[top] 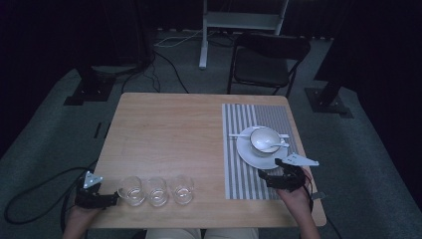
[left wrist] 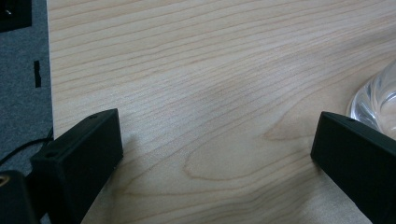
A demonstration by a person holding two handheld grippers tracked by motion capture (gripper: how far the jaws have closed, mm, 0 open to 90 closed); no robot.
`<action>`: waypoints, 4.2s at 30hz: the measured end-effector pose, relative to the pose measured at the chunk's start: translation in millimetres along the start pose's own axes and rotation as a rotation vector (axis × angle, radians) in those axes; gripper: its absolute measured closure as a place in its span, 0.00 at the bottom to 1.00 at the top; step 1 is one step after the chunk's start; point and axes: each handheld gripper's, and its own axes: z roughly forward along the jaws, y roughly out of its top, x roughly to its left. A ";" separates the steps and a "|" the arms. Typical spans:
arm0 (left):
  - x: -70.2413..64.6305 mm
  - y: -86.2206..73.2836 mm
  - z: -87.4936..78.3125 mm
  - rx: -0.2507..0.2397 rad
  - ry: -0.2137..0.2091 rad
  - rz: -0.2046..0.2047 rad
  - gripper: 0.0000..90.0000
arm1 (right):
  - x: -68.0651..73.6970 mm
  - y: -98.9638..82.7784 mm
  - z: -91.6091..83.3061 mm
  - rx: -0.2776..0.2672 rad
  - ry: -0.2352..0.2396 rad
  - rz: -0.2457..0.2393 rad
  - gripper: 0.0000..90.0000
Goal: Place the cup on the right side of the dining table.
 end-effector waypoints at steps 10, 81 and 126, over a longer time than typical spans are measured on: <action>0.1 -0.1 -0.1 0.000 -0.001 0.001 0.03 | 14.2 20.3 6.6 -0.013 0.054 -0.046 0.14; 0.6 -0.2 -0.3 0.000 -0.006 0.006 0.03 | 182.2 16.3 127.8 0.187 0.571 -0.272 0.14; 0.7 -0.3 -0.5 0.002 -0.009 0.011 0.03 | 204.9 20.0 143.8 0.193 0.401 -0.388 0.23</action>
